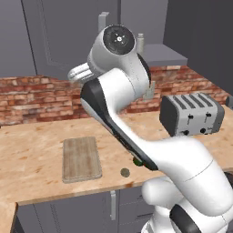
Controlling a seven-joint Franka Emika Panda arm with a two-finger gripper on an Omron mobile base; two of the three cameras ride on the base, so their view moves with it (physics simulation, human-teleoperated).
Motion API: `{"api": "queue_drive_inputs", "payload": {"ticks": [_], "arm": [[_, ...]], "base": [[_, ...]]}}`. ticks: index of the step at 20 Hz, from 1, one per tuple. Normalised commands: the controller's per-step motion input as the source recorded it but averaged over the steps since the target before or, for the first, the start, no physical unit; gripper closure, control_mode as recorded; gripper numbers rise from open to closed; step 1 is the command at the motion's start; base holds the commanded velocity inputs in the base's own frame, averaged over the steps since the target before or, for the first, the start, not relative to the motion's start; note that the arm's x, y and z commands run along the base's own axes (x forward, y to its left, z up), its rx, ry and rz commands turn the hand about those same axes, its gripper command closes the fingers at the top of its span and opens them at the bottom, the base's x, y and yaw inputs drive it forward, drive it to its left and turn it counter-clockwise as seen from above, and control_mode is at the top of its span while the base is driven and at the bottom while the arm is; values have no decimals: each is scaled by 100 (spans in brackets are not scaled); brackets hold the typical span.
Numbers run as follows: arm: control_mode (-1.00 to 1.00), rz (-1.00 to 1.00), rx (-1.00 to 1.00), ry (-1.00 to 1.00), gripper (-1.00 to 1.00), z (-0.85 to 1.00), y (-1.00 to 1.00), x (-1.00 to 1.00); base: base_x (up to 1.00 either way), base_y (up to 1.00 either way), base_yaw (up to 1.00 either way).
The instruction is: Open the cabinet. Place the bowl and condiment on the counter. Then place the lime and garlic on the cutting board.
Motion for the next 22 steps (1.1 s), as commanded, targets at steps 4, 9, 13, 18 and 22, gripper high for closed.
{"api": "queue_drive_inputs", "payload": {"ticks": [4,9,13,18,22], "arm": [[-100,-6,3,-11,-100,38,-34,-89],[-100,-1,29,-11,-100,18,-76,-100],[-100,0,48,-2,-100,1,-99,-91],[-100,0,53,0,-100,3,-100,-12],[-100,0,51,5,-100,3,-90,43]], "base": [[0,0,0],[0,0,0],[0,0,0],[0,0,0],[0,0,0]]}}
